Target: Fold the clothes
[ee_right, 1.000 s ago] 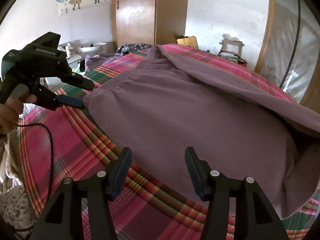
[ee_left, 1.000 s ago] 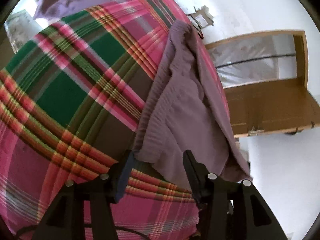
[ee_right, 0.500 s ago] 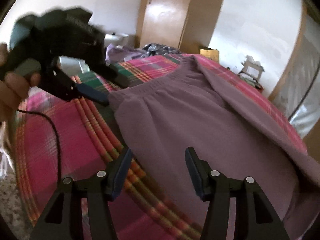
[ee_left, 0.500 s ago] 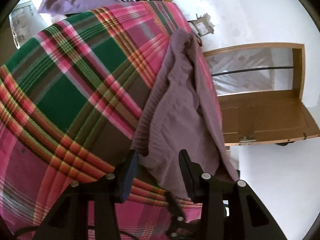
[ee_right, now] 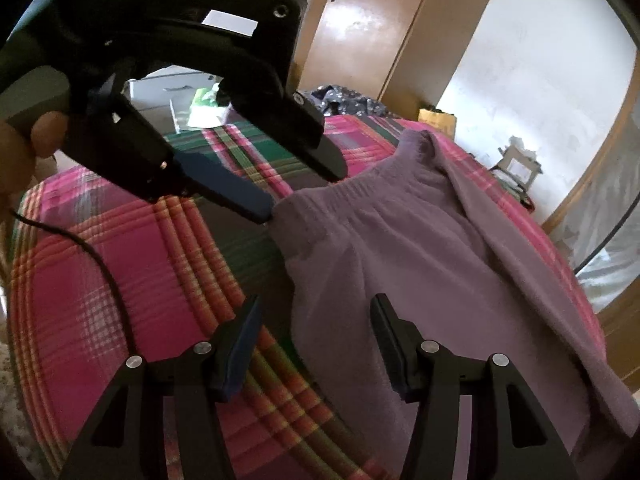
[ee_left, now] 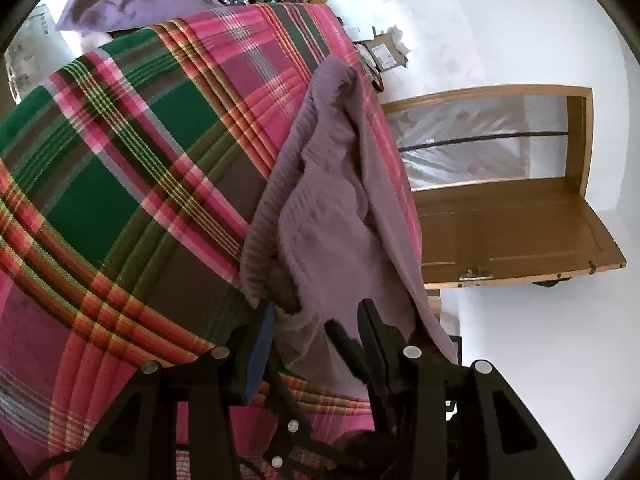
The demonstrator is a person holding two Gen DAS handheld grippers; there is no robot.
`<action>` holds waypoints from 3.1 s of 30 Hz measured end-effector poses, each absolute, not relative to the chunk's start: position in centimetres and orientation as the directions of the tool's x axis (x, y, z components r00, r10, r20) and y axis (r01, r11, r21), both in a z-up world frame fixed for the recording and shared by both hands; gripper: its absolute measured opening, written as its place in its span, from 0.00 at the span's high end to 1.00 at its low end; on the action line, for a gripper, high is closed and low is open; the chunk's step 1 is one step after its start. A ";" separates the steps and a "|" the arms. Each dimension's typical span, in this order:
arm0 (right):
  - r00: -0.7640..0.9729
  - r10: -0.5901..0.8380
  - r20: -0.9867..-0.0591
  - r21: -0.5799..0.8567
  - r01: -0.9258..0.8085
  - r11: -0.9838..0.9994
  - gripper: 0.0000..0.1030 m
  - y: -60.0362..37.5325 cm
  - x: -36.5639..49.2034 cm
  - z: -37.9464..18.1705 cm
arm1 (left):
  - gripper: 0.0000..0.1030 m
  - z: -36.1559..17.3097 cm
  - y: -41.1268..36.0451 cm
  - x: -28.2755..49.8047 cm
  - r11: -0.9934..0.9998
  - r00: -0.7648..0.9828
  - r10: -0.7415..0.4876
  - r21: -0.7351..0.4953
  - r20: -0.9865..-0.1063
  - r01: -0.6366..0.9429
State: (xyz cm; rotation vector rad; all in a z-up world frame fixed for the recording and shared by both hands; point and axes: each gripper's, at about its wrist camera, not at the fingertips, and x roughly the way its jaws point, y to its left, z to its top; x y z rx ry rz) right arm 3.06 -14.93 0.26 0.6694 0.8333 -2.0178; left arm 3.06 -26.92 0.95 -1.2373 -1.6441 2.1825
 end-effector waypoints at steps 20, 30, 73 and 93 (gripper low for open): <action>-0.478 -0.577 -0.662 -0.252 0.867 -0.429 0.94 -13.9 3.5 1.6 | 0.51 -1.4 -26.7 3.1 -0.286 -0.654 0.598 -0.886 -0.463 0.366; -0.493 -0.573 -0.655 -0.245 0.855 -0.456 0.93 -13.1 3.9 1.9 | 0.89 -2.3 -25.7 1.7 -0.331 -0.646 0.595 -0.878 -0.479 0.346; -0.792 -0.101 -0.602 -0.503 0.474 -0.723 0.50 2.9 -3.2 0.4 | 0.91 5.9 -32.4 4.7 -0.256 -0.827 0.479 -0.948 -0.295 0.189; -0.810 -0.197 -0.552 -0.451 0.489 -0.747 0.91 7.0 -0.3 4.0 | 0.91 1.6 -34.5 8.8 -0.318 -0.778 0.432 -0.884 -0.457 0.343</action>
